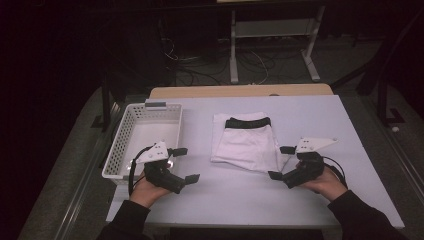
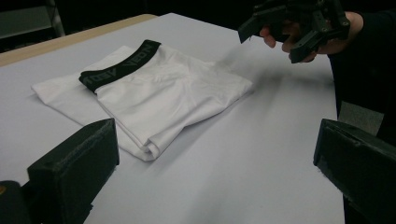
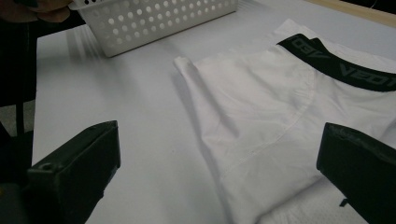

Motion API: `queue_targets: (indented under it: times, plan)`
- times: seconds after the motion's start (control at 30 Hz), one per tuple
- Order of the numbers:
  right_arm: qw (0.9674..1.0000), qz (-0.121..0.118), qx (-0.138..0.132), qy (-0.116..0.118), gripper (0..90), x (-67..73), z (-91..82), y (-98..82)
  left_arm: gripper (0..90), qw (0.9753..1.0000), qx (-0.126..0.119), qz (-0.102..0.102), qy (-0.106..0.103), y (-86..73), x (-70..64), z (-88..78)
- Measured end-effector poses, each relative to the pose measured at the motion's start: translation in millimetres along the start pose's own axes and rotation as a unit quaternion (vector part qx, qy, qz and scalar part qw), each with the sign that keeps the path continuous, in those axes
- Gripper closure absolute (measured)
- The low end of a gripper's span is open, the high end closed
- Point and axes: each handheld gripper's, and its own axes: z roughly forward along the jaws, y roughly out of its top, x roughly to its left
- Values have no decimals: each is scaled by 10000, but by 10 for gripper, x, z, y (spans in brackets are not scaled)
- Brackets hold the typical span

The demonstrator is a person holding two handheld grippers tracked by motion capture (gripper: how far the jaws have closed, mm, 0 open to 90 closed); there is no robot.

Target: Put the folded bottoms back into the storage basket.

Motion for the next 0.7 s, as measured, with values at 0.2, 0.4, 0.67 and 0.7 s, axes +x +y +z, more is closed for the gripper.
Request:
queue_targets:
  times: [0.2,0.4,0.67,0.7]
  plan:
    - [10000,-25,-7,20,0,-5,22,32,0,10000,-3,2,0,1,1,1]
    - [9999,-31,95,87,0,-12,61,54,0,10000,-9,-4,-6,1,2,1]
    - [9998,-39,156,118,23,-31,83,89,0,10000,-6,2,2,1,1,2]
    - [9998,-26,167,113,29,-33,88,93,0,10000,-10,-3,4,1,1,2]
